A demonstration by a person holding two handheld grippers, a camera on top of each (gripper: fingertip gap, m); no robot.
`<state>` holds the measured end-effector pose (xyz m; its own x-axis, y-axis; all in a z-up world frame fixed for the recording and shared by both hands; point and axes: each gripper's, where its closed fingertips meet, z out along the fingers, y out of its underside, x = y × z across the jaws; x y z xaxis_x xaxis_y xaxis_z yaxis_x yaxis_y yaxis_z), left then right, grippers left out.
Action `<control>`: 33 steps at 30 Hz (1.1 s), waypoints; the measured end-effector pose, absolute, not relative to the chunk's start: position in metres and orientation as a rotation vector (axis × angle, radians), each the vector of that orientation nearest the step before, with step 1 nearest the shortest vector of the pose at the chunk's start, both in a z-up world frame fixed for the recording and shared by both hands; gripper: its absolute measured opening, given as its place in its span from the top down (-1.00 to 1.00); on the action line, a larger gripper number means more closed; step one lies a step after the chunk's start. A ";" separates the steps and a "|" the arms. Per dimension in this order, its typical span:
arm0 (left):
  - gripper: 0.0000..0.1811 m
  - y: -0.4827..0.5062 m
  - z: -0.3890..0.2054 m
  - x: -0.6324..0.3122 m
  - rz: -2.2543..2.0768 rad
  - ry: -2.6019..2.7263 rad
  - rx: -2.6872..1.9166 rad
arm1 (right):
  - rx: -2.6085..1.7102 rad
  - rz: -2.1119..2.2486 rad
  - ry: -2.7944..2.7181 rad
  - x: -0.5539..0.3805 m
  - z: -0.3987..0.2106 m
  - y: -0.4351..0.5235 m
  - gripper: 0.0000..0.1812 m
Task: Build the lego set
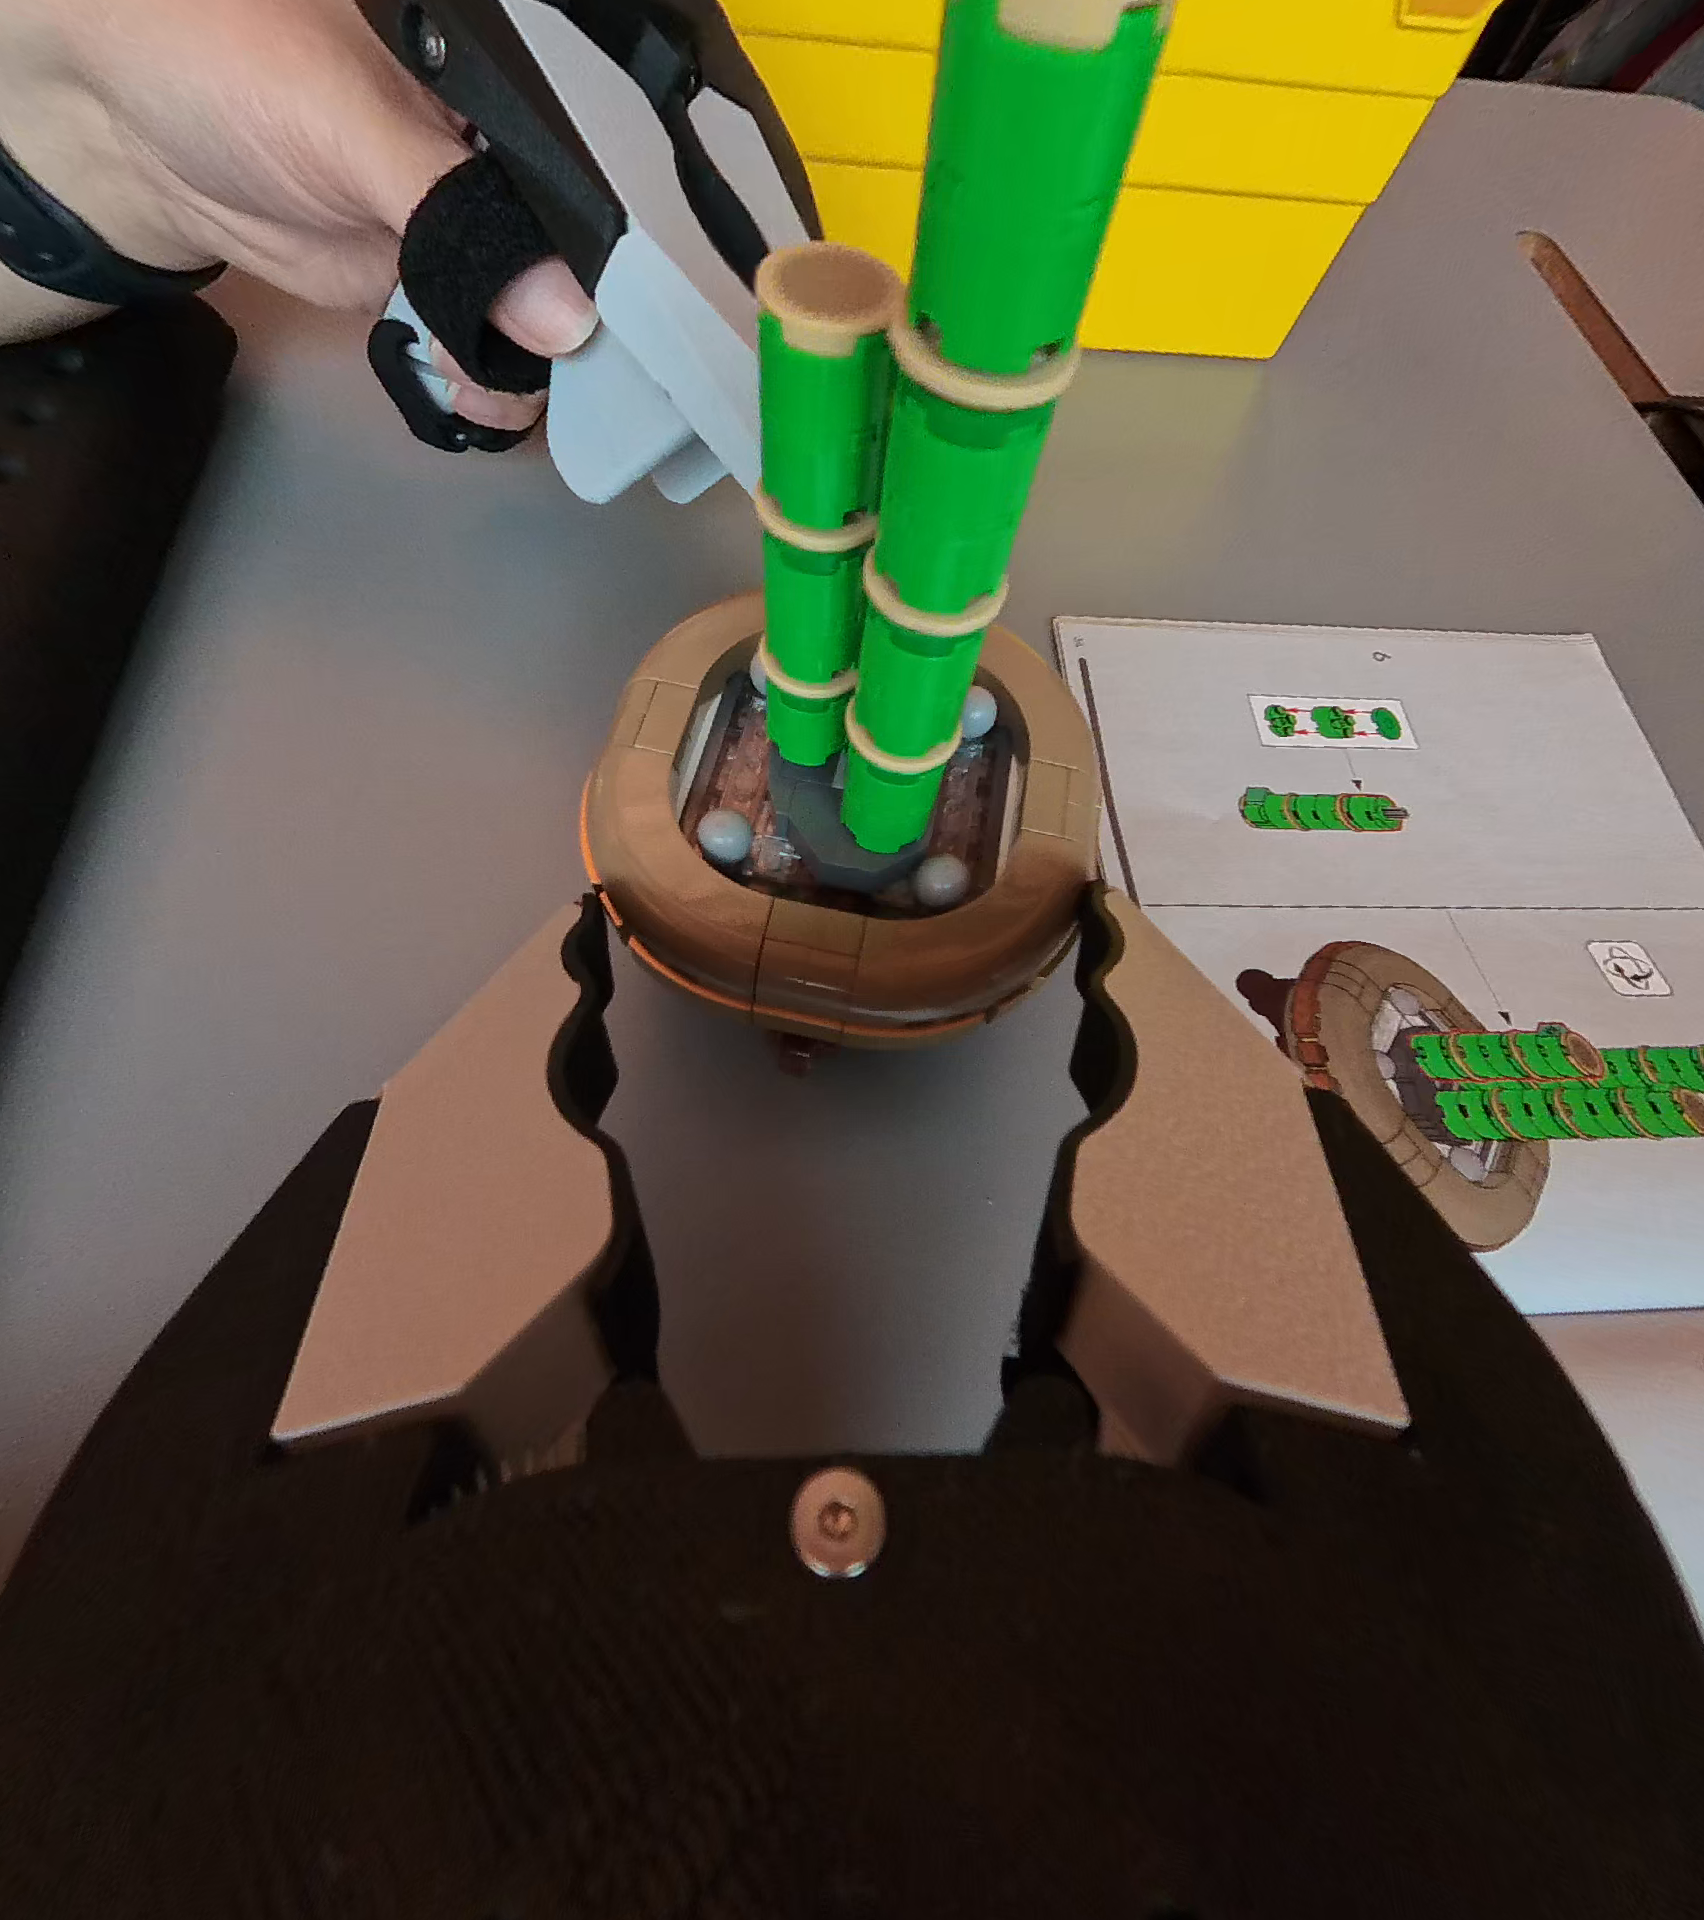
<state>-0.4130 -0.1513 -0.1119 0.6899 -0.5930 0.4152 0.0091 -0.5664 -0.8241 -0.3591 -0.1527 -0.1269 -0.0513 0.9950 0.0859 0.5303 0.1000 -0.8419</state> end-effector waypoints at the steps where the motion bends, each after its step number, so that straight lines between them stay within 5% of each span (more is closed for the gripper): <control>1: 1.00 -0.151 -0.112 -0.413 -0.861 0.457 -2.023 | -1.516 0.835 -1.661 -0.359 -0.127 -0.153 0.01; 33: 0.80 -0.143 -0.115 -0.403 -0.682 0.651 -1.894 | -1.462 0.751 -1.509 -0.350 -0.124 -0.170 0.03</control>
